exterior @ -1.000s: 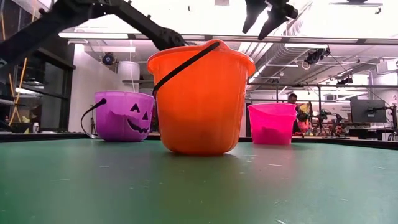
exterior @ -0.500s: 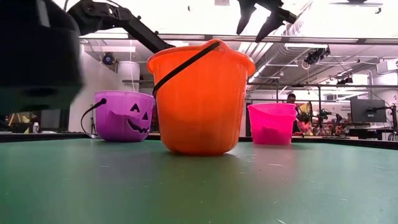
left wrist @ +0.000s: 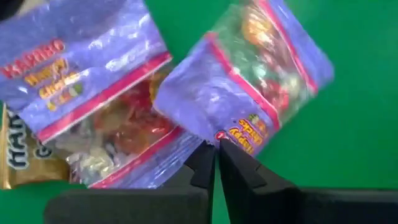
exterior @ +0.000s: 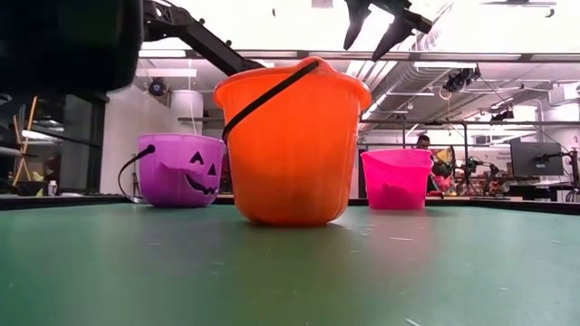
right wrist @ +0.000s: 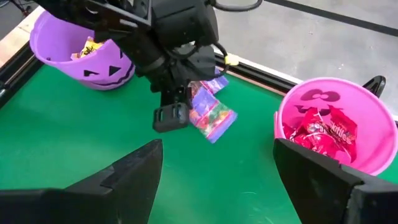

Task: Sort candy by brand, put in halloween buckets
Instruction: Put the violet candy into the orange bucket

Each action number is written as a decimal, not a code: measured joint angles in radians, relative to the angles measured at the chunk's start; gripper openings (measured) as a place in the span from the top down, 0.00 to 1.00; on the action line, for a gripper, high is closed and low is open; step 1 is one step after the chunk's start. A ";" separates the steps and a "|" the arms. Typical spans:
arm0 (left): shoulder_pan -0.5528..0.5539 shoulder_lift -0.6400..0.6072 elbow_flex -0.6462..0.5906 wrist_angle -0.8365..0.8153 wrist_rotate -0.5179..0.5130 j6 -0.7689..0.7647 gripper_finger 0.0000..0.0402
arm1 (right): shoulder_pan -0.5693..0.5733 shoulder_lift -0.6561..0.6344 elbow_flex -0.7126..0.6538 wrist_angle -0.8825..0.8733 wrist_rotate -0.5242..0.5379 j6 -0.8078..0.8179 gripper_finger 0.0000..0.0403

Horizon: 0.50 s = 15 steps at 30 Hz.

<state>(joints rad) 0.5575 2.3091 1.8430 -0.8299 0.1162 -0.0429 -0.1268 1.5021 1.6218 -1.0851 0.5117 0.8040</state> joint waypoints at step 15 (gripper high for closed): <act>0.014 -0.343 -0.014 -0.034 0.035 0.054 1.00 | -0.007 0.000 0.000 -0.003 0.002 -0.086 0.25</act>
<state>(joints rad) 0.5715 1.9661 1.8287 -0.8636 0.1515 0.0110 -0.1334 1.5024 1.6218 -1.0880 0.5138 0.7184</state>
